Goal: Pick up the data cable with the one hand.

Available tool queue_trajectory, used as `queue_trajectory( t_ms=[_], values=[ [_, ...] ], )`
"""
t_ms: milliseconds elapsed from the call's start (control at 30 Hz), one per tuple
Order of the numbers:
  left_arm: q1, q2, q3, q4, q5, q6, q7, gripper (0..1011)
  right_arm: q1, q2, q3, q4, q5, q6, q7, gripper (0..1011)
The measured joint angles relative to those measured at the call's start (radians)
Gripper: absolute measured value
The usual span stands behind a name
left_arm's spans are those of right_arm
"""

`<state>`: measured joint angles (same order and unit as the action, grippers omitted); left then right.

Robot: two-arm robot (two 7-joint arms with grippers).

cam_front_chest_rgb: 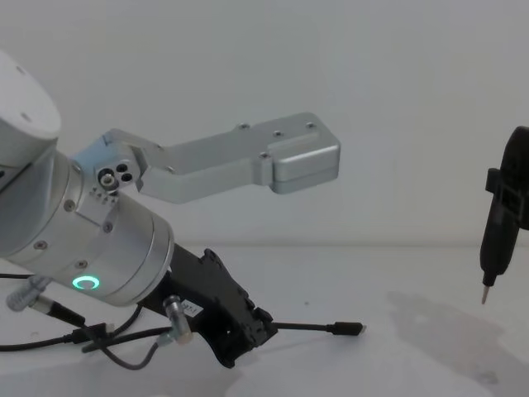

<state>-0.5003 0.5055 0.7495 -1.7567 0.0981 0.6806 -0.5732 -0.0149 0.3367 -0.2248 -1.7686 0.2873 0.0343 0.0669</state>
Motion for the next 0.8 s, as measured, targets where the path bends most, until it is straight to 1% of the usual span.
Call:
queue_trajectory(
  t_ms=[233, 433, 500, 567, 667, 767, 800],
  values=[
    [0.010, -0.001, -0.021, -0.005, -0.014, -0.023, 0.001, 40, -0.001, -0.003, 0.008, -0.021, 0.004, 0.003, 0.002, 268],
    [0.023, 0.001, -0.058, -0.019, -0.045, -0.061, -0.006, 40, -0.003, -0.009, 0.021, -0.056, 0.021, 0.007, 0.010, 268],
    [0.028, 0.003, -0.071, -0.025, -0.060, -0.077, -0.013, 40, -0.005, -0.014, 0.029, -0.075, 0.040, 0.008, 0.018, 268],
    [0.031, 0.005, -0.081, -0.029, -0.069, -0.086, -0.018, 40, -0.005, -0.015, 0.031, -0.079, 0.045, 0.008, 0.022, 268],
    [0.036, 0.011, -0.102, -0.038, -0.095, -0.109, -0.032, 40, -0.010, -0.024, 0.045, -0.105, 0.077, 0.012, 0.035, 268],
    [0.037, 0.015, -0.113, -0.043, -0.110, -0.122, -0.043, 40, -0.014, -0.030, 0.054, -0.119, 0.098, 0.016, 0.043, 268],
    [0.037, 0.018, -0.119, -0.044, -0.119, -0.128, -0.049, 40, -0.017, -0.034, 0.061, -0.131, 0.112, 0.019, 0.047, 269]
  ],
)
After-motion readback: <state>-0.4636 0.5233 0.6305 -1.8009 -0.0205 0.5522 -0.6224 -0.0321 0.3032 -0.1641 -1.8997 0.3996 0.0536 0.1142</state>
